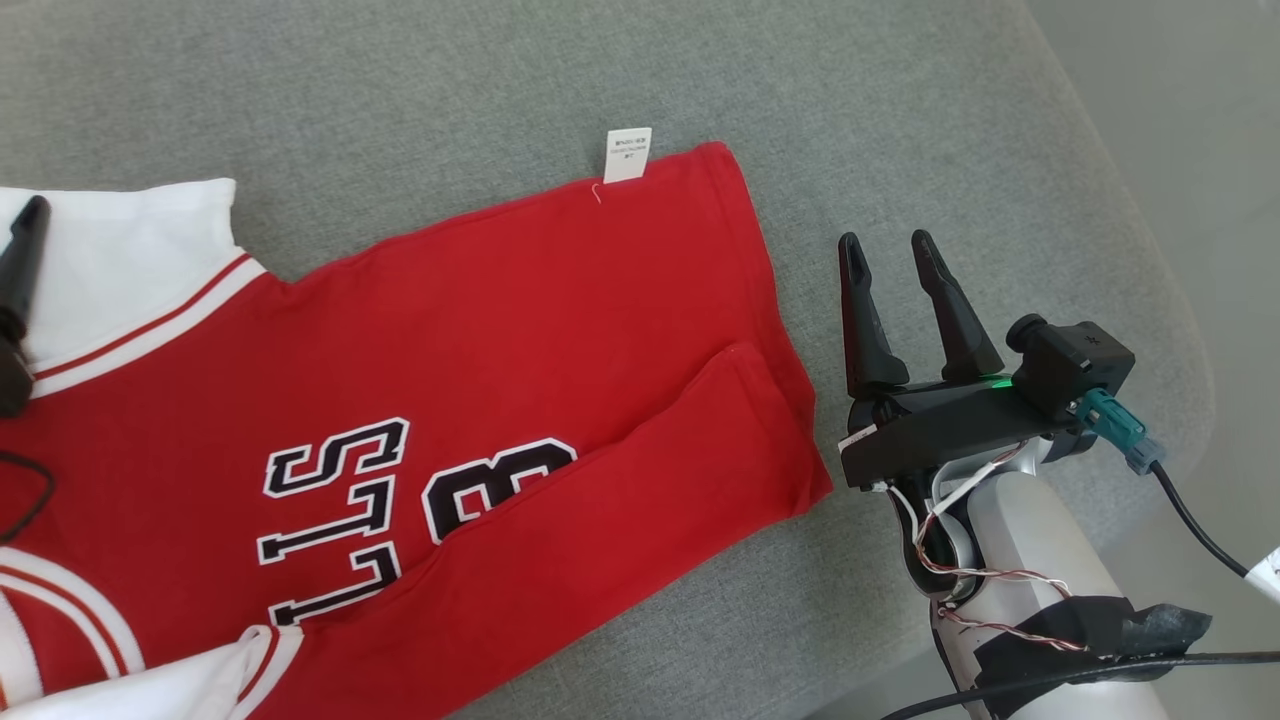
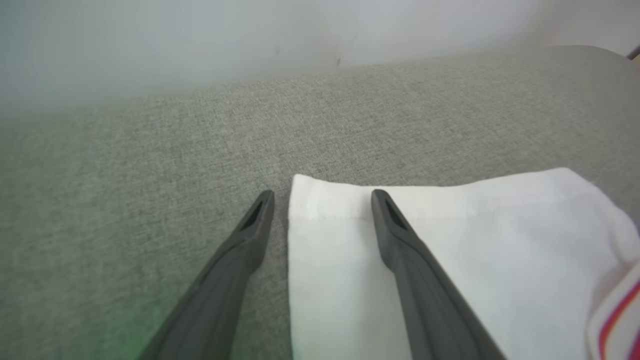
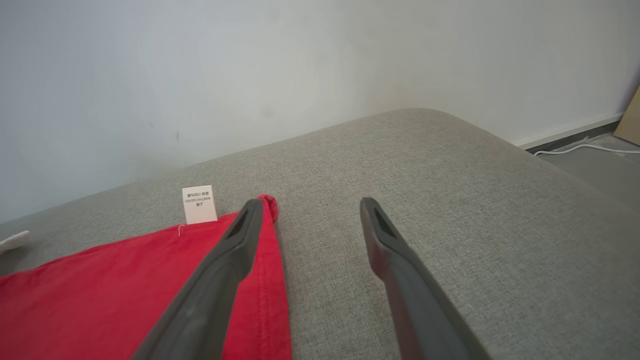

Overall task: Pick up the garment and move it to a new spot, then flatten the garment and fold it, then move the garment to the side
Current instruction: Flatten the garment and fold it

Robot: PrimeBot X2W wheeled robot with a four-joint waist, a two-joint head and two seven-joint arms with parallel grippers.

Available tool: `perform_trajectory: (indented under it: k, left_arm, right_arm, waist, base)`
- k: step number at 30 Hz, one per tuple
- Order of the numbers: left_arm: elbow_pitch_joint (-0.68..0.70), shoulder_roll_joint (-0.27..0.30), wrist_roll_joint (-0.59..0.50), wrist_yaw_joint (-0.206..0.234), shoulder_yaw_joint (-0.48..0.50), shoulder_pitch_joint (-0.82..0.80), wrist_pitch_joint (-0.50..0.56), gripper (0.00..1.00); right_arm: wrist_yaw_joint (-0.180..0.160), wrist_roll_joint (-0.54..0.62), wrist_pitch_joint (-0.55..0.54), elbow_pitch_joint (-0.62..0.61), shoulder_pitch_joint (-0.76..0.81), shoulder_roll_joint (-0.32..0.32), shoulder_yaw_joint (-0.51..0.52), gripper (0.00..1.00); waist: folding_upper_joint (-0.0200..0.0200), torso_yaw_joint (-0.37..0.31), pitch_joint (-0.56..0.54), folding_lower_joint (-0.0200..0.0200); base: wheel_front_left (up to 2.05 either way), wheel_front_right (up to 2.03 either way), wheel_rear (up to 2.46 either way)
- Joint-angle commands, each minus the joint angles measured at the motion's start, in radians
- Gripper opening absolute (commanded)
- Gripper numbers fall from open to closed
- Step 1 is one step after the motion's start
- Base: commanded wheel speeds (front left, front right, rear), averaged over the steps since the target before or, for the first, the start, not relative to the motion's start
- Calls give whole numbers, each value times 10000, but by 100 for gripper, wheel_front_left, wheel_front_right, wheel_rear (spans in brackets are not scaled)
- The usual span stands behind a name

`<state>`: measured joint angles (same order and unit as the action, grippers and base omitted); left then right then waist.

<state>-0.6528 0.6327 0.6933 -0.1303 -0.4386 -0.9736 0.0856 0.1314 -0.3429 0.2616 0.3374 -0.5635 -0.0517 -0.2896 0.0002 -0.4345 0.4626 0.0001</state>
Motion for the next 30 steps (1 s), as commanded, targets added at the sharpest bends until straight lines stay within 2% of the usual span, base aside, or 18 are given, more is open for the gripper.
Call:
perform_trajectory:
  k: [1,3,4,5,6,15,21,30]
  left_arm:
    - [-158,89,29,5,-98,-39,-19,100]
    - [-355,167,9,6,-223,-173,-127,100]
    - [-393,97,164,6,-290,-210,-154,93]
    - [-413,66,199,6,-419,-247,-133,51]
    - [-387,61,230,4,-583,-286,-108,0]
    - [178,35,606,6,-1522,-753,-557,0]
    - [957,-105,724,6,-2038,-820,-1086,0]
    - [1837,-216,623,133,-2145,-447,-1622,0]
  right_arm:
    - [-14,-14,53,2,-62,19,-29,100]
    - [-14,-40,53,15,-117,21,-52,100]
    - [-14,-55,53,9,-142,21,-54,100]
    - [-14,-58,53,6,-146,20,-42,100]
    - [-14,-39,53,10,-134,20,-25,100]
    - [-13,256,53,581,-419,20,205,100]
    - [-14,-32,-258,2298,-1523,13,284,100]
    - [-13,132,-917,4617,-3303,18,716,100]
  waist:
    - [-2,-63,64,-1]
    - [-2,-89,96,-1]
    - [-2,-95,104,-1]
    - [-2,-89,105,-1]
    - [-2,-65,107,-1]
    - [-2,557,-162,-1]
    - [-2,1143,-479,-1]
    - [-2,1774,-475,-1]
  base:
    - [0,0,0]
    - [0,0,0]
    - [0,0,0]
    - [0,0,0]
    - [0,0,0]
    - [0,0,0]
    - [0,0,0]
    - [0,0,0]
